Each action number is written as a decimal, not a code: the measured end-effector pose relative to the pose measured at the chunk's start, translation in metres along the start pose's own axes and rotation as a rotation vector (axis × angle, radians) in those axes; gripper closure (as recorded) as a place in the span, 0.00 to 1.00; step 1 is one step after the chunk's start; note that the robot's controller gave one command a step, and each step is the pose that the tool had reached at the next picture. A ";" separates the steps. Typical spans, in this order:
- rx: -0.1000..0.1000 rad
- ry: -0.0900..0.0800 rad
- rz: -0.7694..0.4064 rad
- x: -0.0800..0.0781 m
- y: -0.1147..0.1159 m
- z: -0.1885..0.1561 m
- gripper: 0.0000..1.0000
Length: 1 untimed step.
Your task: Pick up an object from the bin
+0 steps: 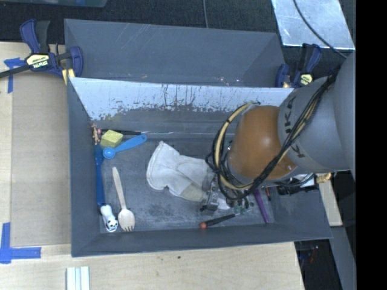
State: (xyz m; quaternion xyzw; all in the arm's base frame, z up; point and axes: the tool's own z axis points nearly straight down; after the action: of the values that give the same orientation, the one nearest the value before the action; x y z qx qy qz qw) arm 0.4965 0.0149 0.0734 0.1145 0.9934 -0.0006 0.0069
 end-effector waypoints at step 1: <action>0.000 0.001 0.000 0.000 0.000 -0.014 1.00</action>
Offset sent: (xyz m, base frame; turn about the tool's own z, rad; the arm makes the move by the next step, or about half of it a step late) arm -0.0006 -0.0002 0.0686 -0.0003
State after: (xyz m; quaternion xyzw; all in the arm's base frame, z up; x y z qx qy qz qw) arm 0.4959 0.0147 0.0876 0.1143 0.9934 -0.0007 0.0065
